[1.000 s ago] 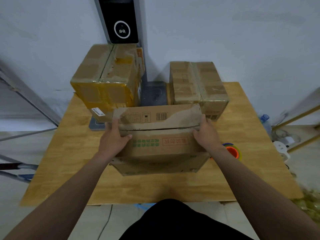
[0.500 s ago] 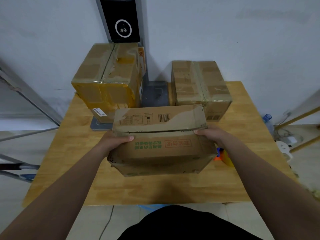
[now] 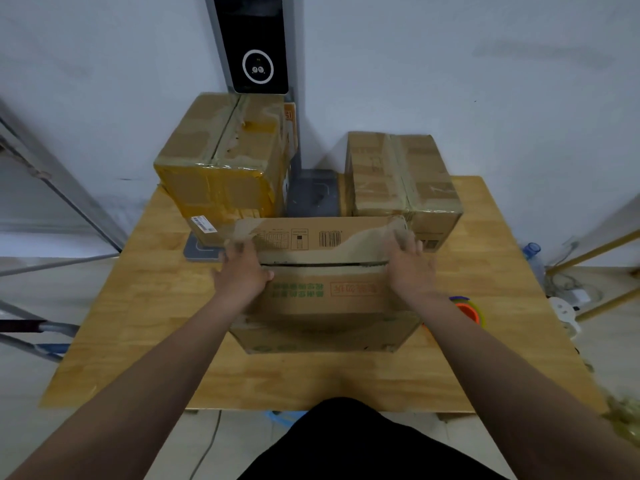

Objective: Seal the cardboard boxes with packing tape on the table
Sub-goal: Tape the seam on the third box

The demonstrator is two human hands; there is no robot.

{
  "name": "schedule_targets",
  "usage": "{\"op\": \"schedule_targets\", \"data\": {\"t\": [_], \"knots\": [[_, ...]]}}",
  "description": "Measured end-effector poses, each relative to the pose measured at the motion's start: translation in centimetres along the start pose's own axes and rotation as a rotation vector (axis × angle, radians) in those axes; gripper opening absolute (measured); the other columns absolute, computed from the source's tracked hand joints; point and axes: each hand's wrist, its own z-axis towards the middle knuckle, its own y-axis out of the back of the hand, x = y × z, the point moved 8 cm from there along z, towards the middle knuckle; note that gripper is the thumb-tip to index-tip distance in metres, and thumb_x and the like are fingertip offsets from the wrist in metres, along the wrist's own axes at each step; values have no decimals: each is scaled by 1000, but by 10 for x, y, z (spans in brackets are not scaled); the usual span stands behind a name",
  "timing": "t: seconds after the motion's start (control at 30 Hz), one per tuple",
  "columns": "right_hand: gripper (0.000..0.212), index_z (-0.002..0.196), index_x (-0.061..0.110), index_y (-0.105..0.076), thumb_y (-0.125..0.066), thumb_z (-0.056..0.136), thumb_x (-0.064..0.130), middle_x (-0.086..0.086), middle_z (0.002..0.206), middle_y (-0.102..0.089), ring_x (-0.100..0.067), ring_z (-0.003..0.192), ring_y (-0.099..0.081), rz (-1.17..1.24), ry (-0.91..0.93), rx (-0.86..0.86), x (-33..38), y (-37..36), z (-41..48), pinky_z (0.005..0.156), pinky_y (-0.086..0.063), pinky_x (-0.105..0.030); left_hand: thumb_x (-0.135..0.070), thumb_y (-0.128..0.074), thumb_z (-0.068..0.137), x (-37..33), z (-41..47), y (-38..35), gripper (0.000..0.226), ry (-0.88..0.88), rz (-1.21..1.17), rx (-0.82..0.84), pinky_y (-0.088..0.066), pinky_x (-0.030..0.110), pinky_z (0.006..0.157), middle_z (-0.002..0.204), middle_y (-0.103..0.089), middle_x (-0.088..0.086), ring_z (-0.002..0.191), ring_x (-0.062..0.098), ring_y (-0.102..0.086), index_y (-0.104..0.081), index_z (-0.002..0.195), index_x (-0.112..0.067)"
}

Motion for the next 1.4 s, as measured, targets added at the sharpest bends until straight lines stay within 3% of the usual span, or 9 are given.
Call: {"op": "schedule_targets", "data": {"t": [0.1,0.27,0.43,0.57,0.73,0.93,1.07,1.2,1.4], "knots": [[68,159,35,-15,-40,100,12,-2,169,5,-35,154,10,-225,233,78,42,-11,-11,119,6,-66,-21,-56,99,-53,-27,-7,49,-311,221,5,-41,53,112,156,-41,2,140,29,-42,-52,146,-33],[63,160,37,-13,-31,102,20,14,168,0,-23,156,5,-153,412,300,86,-37,-28,124,0,-53,-22,-36,106,-100,-45,-58,57,-455,127,304,-15,57,126,171,-15,-2,158,30,-10,-27,160,-38],[54,159,39,-17,-15,106,47,23,165,-6,-17,156,-3,-187,323,293,63,-27,-24,120,2,-61,-46,-30,109,-87,-46,-44,52,-433,161,289,-22,57,124,170,-17,-11,157,24,-13,-32,159,-31],[53,159,36,-17,-13,107,44,21,166,-8,-18,156,-1,-166,168,269,8,-14,-17,118,3,-65,-50,-26,109,-50,-40,-33,60,-342,168,250,-20,55,124,171,-14,-7,158,24,-12,-23,163,-24],[45,153,31,-37,-34,108,29,17,167,-11,-30,146,-35,-108,141,188,-22,7,-14,115,-32,-51,-52,-27,107,-14,-28,-18,64,-201,235,180,-17,57,125,172,-10,-2,158,24,-8,-20,163,-22],[44,148,10,-47,-41,105,18,-6,165,-26,-31,130,-51,-115,167,176,-23,3,-26,105,-45,-39,-58,-32,104,-16,-43,-13,63,-108,289,153,-9,65,122,169,-12,8,155,33,-8,-31,158,-25],[30,120,7,-67,-53,100,24,-10,119,-67,-27,103,-62,-160,179,146,-36,7,-48,87,-50,-35,-60,-40,102,-68,-89,-34,54,-288,166,226,-17,64,121,164,-27,8,152,37,-20,-49,147,-32],[34,57,16,-41,-57,87,13,-2,58,-39,-18,54,-40,-45,191,170,-43,15,-87,51,-32,-29,-71,-43,96,-134,-149,-67,66,-462,153,237,-12,63,121,160,-34,3,150,39,-23,-52,145,-27],[28,98,3,-76,-49,93,9,-22,100,-70,-36,99,-63,31,309,214,-62,15,-144,73,-41,-32,-77,-57,83,-196,-224,-106,80,-404,130,345,5,77,114,171,-7,9,155,43,1,-40,151,-38]]}}
